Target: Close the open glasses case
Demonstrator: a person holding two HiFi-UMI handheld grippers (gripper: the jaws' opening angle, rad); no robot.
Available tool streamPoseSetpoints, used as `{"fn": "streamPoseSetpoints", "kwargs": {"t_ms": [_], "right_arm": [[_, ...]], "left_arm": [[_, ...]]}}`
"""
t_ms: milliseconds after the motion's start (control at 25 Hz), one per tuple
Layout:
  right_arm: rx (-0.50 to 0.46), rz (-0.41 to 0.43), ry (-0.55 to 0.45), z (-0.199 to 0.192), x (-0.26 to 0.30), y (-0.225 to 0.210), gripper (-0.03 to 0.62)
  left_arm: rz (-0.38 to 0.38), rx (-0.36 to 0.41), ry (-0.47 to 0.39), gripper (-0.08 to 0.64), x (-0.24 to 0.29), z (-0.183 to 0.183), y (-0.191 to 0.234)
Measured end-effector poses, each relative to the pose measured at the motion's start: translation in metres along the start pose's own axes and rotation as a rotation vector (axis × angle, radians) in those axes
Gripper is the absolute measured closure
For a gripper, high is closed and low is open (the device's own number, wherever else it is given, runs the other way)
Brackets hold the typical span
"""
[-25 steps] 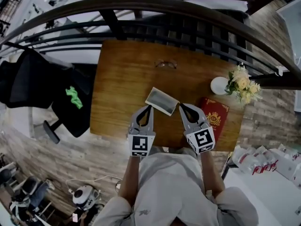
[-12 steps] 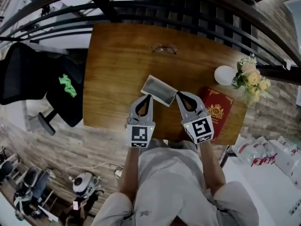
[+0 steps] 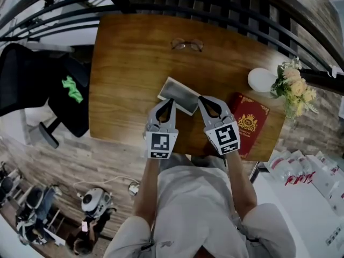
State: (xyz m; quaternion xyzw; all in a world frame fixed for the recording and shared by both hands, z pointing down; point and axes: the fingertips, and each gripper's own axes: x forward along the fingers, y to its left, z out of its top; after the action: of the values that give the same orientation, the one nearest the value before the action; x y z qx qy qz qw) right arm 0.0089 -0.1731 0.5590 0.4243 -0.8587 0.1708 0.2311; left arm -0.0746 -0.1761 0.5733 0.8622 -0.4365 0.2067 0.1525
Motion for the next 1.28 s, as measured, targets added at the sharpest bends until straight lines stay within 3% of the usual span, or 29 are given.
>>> {"fn": "streamPoseSetpoints", "kwargs": {"t_ms": [1280], "right_arm": [[0.005,0.017,0.071,-0.024,0.050,-0.017,0.589]], "left_arm": [[-0.051,-0.046,0.094,0.540,0.059,-0.029,-0.018]]}}
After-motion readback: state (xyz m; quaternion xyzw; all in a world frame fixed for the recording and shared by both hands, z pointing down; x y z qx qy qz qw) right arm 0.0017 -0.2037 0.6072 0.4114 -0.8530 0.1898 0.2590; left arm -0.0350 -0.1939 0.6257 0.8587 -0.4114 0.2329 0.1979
